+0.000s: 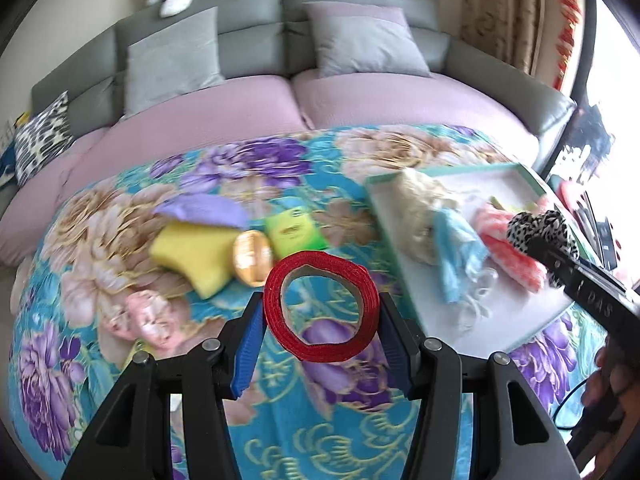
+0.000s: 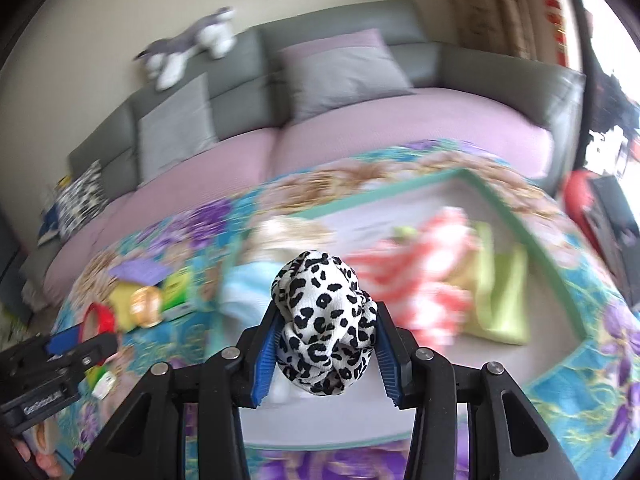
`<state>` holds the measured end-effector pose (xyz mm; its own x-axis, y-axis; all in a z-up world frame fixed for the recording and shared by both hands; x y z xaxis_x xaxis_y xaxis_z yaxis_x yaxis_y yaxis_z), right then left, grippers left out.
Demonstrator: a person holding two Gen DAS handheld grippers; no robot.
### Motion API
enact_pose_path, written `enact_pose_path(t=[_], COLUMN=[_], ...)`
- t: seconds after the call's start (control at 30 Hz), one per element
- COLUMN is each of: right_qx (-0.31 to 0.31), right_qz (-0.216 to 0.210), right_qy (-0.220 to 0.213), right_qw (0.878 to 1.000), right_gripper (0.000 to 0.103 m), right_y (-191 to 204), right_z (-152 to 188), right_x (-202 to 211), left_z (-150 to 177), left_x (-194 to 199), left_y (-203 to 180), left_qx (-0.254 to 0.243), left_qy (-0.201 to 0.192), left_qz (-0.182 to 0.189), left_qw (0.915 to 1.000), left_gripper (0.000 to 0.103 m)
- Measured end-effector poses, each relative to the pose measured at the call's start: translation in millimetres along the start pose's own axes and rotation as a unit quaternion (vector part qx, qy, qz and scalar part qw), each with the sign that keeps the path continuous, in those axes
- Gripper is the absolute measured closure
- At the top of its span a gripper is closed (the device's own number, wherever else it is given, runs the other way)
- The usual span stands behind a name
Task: Organize soft objects
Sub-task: 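Lift the ring and scrunchie and carry both over the tray, then lower the ring and scrunchie into the tray and open both tools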
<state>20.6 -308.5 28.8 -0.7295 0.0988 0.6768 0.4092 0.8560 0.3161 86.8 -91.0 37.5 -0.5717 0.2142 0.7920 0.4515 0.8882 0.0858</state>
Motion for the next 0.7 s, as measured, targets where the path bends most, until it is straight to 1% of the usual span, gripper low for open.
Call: enact_pose_path(t=[0.1,0.2,0.5,0.63,0.7], right_qx=[-0.025,-0.048,-0.072,-0.076,-0.073], right_qz=[0.023,0.029,0.056,0.066,0.068], right_qy=[-0.010,-0.019,-0.043,-0.033,-0.022], right_qw=[0.999,0.998,0.995,0.994,0.995], right_gripper=[0.057,0.057,0.057,0.057,0.057], right_y=[-26.6,-45.6,-71.9,-79.2,-79.4], right_z=[-5.8,-10.0,-17.9,-16.0,-14.5], right_x=[5.3,10.3,21.9,17.6,12.3], left_z=[-6.7,-12.4,-28.6,-29.7,-28.0], left_x=[-2.1,-5.0,-13.4,-24.9,-34.0], left_y=[-17.2,-33.4,-86.9,-108.2,-115.9], left_qx=[-0.017,-0.034,-0.086,-0.107,-0.113], left_qy=[0.000,0.003,0.001,0.007,0.017], left_qz=[0.007,0.016,0.049,0.064,0.069], left_qw=[0.9998,0.9993,0.9951,0.9922,0.9910], left_gripper=[0.047,0.047,0.047,0.047,0.047])
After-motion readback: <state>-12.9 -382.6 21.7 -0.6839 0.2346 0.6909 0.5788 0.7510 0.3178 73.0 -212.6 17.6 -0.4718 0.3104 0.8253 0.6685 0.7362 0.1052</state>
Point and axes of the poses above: each gripper's, at about its wrist camera, not at the fingertips, and x roughly against the way its jaws point, y to its left, z to its underside, the point moved 1 cm from there along -x, roughly the way its jaws point, and after that the axes turned 7 degrees about -x, right-handed, at the moved point
